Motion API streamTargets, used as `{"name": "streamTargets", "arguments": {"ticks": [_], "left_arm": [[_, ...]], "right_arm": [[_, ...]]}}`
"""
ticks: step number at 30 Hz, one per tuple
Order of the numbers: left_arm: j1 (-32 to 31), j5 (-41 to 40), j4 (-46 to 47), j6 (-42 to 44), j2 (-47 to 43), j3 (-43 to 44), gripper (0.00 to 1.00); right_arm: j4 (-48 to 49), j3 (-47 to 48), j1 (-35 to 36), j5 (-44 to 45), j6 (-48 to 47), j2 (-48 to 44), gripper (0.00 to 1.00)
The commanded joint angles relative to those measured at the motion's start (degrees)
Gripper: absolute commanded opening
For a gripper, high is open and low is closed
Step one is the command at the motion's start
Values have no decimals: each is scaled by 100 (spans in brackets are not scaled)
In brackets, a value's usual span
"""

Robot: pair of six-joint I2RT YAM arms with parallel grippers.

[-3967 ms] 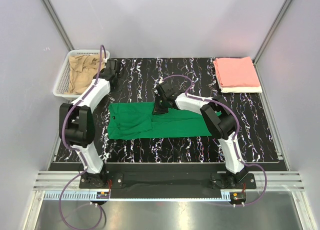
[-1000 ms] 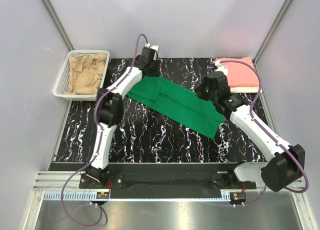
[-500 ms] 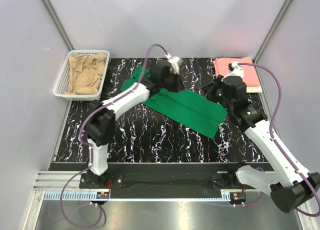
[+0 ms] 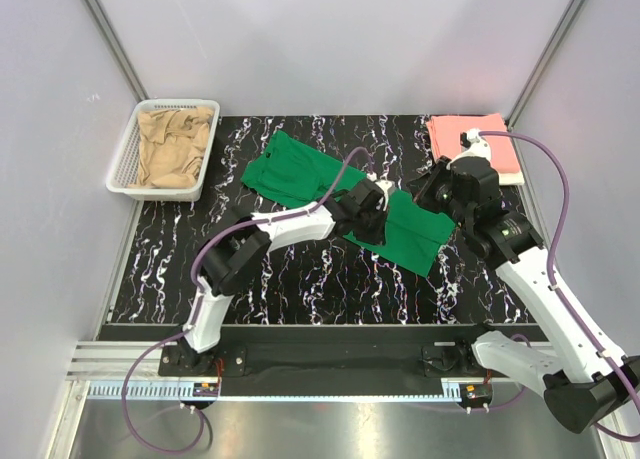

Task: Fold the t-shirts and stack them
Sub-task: Fold the tshirt

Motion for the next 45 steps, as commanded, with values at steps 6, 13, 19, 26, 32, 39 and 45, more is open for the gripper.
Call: {"name": "streamTargets", "arguments": {"ticks": [6,13,19,26,32,39,45], "left_arm": [[27,-1021,-261,3,132,-296,0],[-8,-1294,-305,-111,-201,-963,0],[-17,-1793,-532,-269,-940,-1895,0],[-8,-2629,-1263,-708,-2115,-2878,0],[237,-3008,-1509,-1087,-3214,-3575,0],[1483,-2814,-1659,-245,-3473,-2249,5],[2556,-2700,-1676,161,-1848,-703,0]], "right_arm": [[-43,211,-25,-187,62,124,9],[35,255,-16,-626,18,457,11],[9,457,-33,-706,-122,651,12],[0,414,-77,-855,-333,941,15],[0,186,-95,-1295,-640,1731,16],[317,-149,-104,-1664,-869,2180,19],[536,-184,-104,-1559,-738,2198,19]]}}
